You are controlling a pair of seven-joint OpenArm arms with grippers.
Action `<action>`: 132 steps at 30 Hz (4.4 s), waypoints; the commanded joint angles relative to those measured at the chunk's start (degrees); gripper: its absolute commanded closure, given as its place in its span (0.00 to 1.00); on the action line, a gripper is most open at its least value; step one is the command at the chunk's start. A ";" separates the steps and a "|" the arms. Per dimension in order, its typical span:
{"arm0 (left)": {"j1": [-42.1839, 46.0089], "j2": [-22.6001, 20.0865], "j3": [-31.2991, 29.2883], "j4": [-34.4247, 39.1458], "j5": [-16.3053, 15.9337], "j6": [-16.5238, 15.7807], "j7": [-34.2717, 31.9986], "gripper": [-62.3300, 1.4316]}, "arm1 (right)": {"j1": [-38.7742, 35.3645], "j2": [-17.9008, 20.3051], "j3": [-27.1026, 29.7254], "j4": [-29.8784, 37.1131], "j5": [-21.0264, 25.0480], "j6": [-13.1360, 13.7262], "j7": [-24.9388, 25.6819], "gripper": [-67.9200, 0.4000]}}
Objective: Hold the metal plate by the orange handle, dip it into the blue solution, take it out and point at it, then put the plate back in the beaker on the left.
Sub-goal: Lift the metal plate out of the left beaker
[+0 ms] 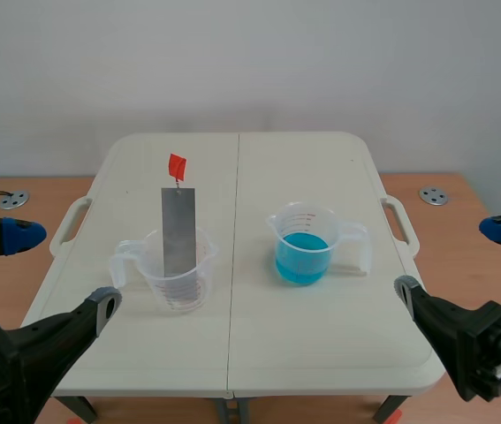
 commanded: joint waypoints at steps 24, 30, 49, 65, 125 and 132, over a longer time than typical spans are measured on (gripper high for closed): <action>-0.15 0.28 -0.04 0.70 -0.39 0.90 -0.13 0.49 | 1.49 0.46 0.39 1.05 -0.90 0.28 0.94 0.02; -0.15 0.28 -0.04 0.70 -0.44 0.85 0.44 0.95 | 5.27 0.48 0.26 1.05 -0.90 0.55 0.15 0.02; 16.55 1.55 -8.81 0.98 1.33 0.85 -8.09 0.95 | 22.93 -3.43 -12.50 -0.76 -2.01 0.50 -10.99 0.02; 32.31 1.57 -15.47 0.66 5.88 0.87 -13.16 0.95 | 36.13 -14.64 -21.81 -5.86 -8.87 0.70 -21.29 0.02; 32.24 1.53 -15.47 0.15 7.34 0.81 -12.92 0.95 | 68.48 -35.21 -35.01 -56.83 -24.59 3.72 1.11 0.13; 32.22 1.53 -15.47 0.15 7.34 0.81 -13.14 0.95 | 69.26 -35.98 -35.17 -59.69 -25.11 3.72 3.13 0.24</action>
